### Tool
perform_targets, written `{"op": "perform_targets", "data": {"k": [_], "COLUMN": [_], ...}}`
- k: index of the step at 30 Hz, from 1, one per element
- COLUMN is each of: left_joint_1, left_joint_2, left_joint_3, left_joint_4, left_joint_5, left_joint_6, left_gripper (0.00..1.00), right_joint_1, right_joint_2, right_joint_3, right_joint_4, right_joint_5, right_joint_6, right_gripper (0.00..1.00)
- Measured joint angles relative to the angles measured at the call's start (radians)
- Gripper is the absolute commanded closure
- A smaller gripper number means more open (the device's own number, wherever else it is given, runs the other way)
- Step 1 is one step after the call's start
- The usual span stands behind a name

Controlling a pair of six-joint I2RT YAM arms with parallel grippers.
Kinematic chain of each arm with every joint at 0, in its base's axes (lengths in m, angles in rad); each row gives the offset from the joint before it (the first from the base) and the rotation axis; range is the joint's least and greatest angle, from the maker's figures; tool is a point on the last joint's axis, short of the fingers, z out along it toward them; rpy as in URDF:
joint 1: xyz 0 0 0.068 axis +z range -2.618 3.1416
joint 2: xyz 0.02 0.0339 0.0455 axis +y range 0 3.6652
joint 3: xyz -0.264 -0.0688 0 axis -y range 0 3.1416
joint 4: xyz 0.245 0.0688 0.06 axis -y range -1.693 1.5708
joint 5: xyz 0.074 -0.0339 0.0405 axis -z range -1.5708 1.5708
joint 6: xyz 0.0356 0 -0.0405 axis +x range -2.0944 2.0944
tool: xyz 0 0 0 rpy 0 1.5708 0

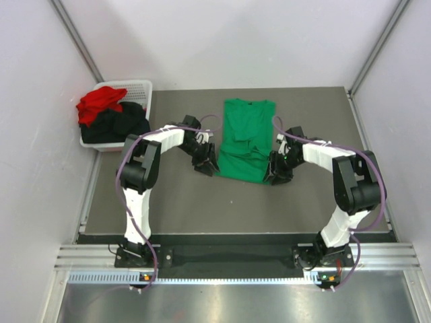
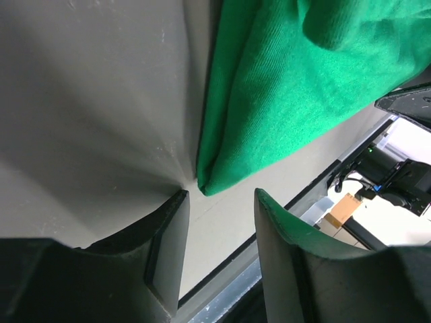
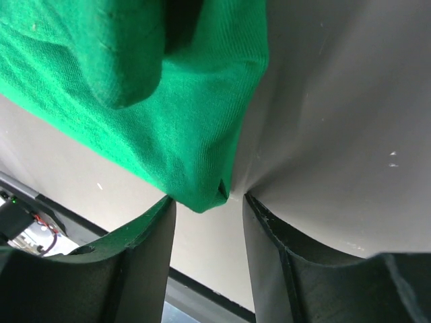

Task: Fold and stack the t-shirts
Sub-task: Fold the tshirt

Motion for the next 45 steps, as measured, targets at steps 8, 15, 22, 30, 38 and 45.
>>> {"op": "perform_targets", "data": {"k": [8,15,22,30,38,45], "left_joint_1": [0.000,0.000,-0.005,-0.013,-0.024,-0.062], "left_joint_2": [0.011,0.036,0.043,0.042,-0.072,-0.214], "left_joint_3": [0.007,0.022,0.022,0.022,0.021,0.021], "left_joint_4": [0.008,0.016,0.031,0.040,0.038,0.034], "left_joint_5": [0.006,0.011,0.022,0.029,0.027,0.010], "left_joint_6": [-0.006,-0.009,-0.019,-0.020,-0.002,0.022], "left_gripper": [0.60,0.78,1.00,1.00,1.00,1.00], "right_joint_1": [0.000,0.000,0.000,-0.049,-0.114,-0.124], "right_joint_2": [0.021,0.035,0.036,0.027,-0.092,-0.228], "right_joint_3": [0.010,0.011,0.010,0.009,0.043,0.078], "right_joint_4": [0.002,0.009,0.024,0.024,-0.037,-0.095], "right_joint_5": [-0.016,-0.030,-0.030,-0.033,-0.072,-0.100], "right_joint_6": [0.015,0.022,0.019,-0.007,-0.044,-0.068], "right_gripper": [0.63,0.75,0.85,1.00,1.00,1.00]}}
